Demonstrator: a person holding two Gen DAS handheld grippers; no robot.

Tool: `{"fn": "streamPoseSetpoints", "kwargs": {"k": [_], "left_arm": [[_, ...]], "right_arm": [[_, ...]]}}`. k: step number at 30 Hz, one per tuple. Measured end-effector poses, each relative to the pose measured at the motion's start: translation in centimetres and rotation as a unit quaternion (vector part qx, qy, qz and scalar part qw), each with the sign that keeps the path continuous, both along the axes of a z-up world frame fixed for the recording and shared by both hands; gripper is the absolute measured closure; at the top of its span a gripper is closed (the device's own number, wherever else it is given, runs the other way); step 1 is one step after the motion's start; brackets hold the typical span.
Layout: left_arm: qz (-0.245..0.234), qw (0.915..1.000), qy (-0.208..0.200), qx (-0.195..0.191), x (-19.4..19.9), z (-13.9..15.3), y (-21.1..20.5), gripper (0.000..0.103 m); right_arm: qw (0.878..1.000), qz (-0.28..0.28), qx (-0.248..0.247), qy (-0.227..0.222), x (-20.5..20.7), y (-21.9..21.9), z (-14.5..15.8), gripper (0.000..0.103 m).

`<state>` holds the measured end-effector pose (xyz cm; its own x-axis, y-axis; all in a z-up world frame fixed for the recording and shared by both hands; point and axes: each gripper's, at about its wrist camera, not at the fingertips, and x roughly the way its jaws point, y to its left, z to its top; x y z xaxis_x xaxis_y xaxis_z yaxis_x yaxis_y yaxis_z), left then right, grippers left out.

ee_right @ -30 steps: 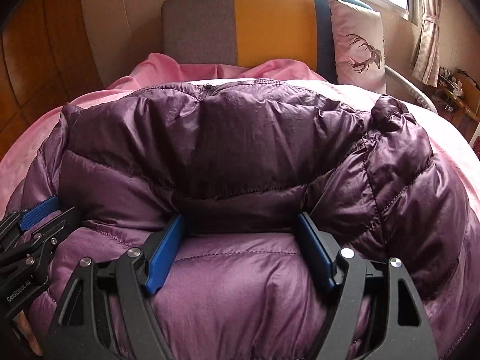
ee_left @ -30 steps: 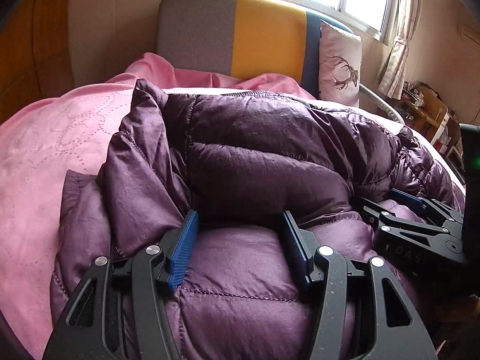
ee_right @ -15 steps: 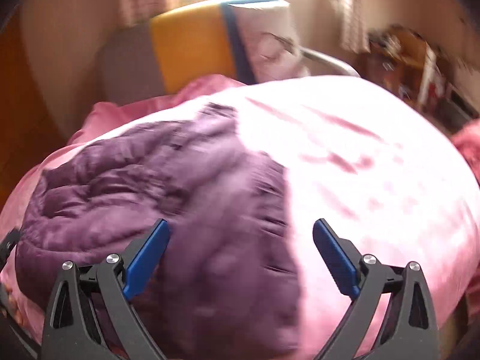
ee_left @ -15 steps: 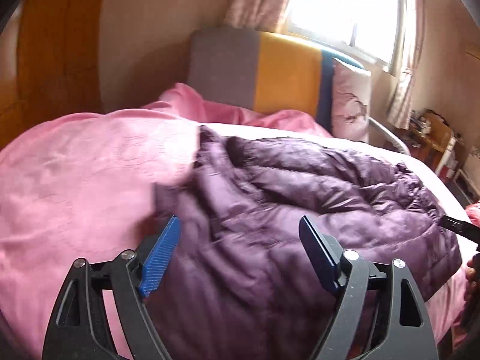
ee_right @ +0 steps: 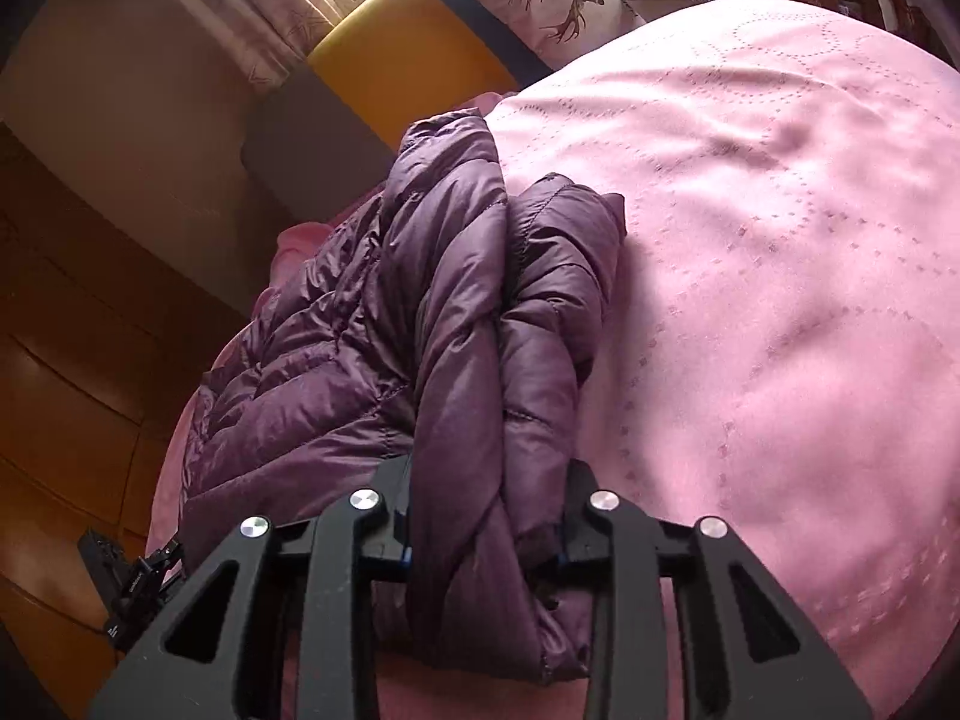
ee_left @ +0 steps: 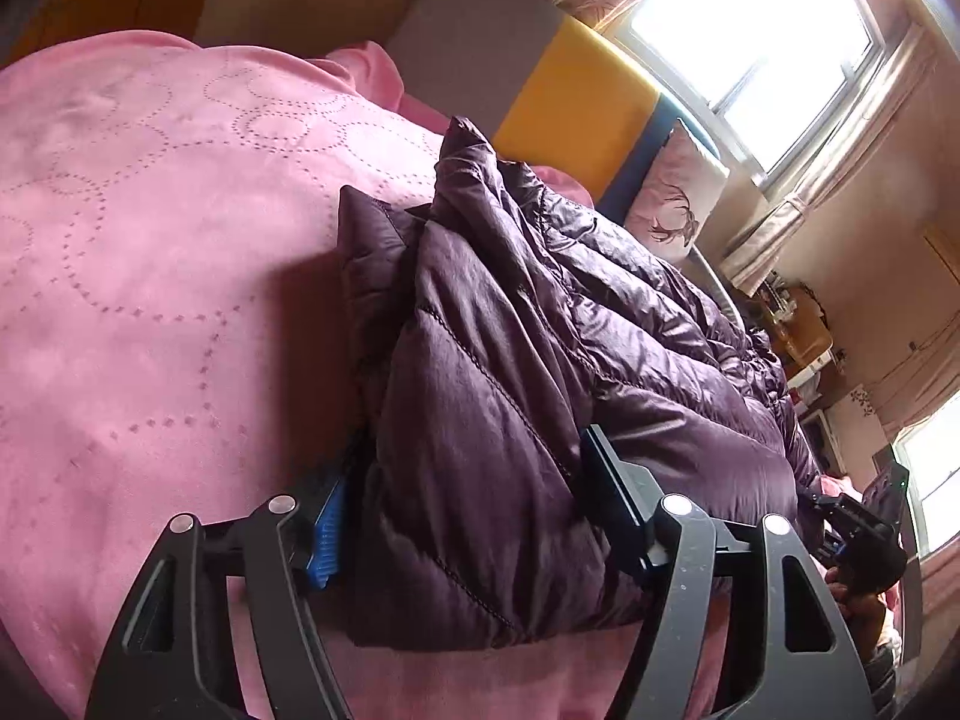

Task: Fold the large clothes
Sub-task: 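Press the folded jacket bundle flat with both open grippers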

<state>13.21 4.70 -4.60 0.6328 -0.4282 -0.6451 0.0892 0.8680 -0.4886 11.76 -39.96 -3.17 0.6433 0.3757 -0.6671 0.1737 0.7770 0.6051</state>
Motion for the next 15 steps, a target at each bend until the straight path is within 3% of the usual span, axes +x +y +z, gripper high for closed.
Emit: {"fn": "streamPoseSetpoints", "kwargs": {"k": [8,11,14,15], "left_arm": [[-0.042,0.9987,-0.001,0.028,-5.1,1.0,-0.2,0.04],[-0.012,0.9965,-0.015,0.081,-8.1,3.0,-0.2,0.035],[0.01,0.9931,-0.059,0.101,-9.7,5.7,-0.9,0.031],[0.008,0.9923,-0.072,0.1,-9.6,6.6,-1.6,0.031]], "right_arm": [[0.999,0.035,-0.036,0.003,-5.5,0.1,2.1,0.078],[0.998,0.045,-0.04,0.006,-7.0,0.1,2.3,0.076],[0.998,0.042,-0.047,0.004,-7.9,0.1,2.1,0.061],[0.999,0.034,-0.041,0.007,-7.7,0.0,1.9,0.048]]}}
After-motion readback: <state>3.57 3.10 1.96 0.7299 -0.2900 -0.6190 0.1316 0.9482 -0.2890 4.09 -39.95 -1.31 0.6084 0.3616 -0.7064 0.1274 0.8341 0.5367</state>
